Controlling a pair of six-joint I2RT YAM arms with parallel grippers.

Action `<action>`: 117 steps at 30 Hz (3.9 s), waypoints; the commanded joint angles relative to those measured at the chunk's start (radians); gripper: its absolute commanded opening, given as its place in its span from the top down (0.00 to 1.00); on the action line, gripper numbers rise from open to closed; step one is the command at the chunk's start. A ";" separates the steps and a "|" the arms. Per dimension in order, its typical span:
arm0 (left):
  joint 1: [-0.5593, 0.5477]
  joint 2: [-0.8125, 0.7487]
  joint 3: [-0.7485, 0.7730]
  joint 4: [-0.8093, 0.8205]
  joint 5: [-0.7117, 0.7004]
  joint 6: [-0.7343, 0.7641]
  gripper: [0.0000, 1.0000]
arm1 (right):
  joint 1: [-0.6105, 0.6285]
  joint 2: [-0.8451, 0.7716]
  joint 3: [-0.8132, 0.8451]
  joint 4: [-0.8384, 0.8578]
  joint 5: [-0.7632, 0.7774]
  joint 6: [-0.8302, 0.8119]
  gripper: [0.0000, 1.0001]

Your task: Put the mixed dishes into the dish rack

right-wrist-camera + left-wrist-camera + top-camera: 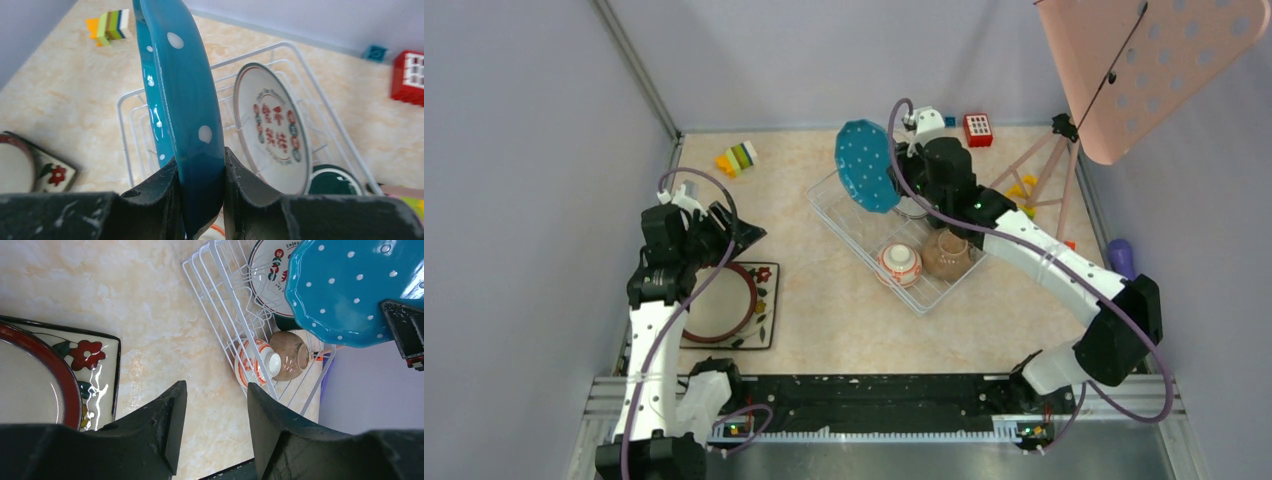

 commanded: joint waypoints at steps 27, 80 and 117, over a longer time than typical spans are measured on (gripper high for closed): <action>-0.002 0.020 -0.016 0.053 0.044 0.073 0.47 | -0.035 0.021 -0.021 0.342 0.098 -0.664 1.00; -0.010 0.095 -0.058 -0.202 -0.486 -0.031 0.36 | 0.069 -0.224 -0.199 0.011 -0.205 0.220 0.27; -0.524 0.791 0.105 -0.319 -1.087 -0.200 0.35 | 0.128 -0.461 -0.333 0.019 -0.271 0.258 0.28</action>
